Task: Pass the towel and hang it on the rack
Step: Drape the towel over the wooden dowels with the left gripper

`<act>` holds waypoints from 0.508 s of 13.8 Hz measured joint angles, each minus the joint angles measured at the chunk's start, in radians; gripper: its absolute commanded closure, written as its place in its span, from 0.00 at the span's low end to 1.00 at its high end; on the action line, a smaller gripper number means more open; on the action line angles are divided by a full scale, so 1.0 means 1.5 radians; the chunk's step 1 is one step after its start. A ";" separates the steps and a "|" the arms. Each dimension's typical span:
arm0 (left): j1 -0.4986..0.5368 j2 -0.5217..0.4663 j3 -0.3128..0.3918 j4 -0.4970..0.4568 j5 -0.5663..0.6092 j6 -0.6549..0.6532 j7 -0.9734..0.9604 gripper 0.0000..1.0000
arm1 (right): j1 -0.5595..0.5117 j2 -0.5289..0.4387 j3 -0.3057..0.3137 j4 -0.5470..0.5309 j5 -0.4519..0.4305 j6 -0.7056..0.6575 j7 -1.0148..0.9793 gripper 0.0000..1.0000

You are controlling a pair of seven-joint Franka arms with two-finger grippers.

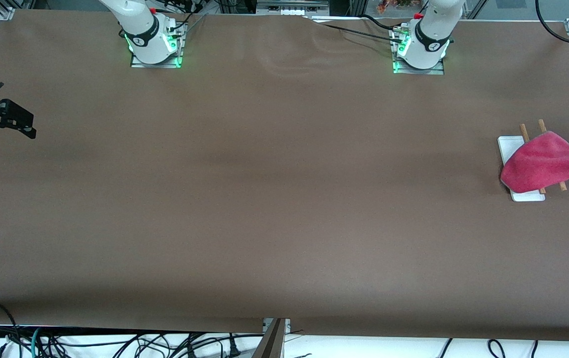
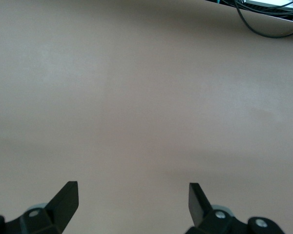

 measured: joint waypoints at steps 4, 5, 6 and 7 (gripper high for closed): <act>0.001 0.030 0.012 0.000 0.000 0.050 0.000 1.00 | -0.001 -0.001 0.016 -0.003 0.000 -0.027 0.038 0.00; 0.001 0.035 0.014 0.000 0.000 0.058 0.000 1.00 | -0.001 -0.001 0.018 -0.003 0.000 -0.030 0.048 0.00; 0.001 0.038 0.015 0.000 0.000 0.064 0.000 1.00 | -0.001 -0.001 0.018 -0.003 0.000 -0.031 0.052 0.00; 0.001 0.042 0.016 0.000 0.000 0.071 0.000 1.00 | -0.001 -0.001 0.018 -0.004 0.000 -0.032 0.053 0.00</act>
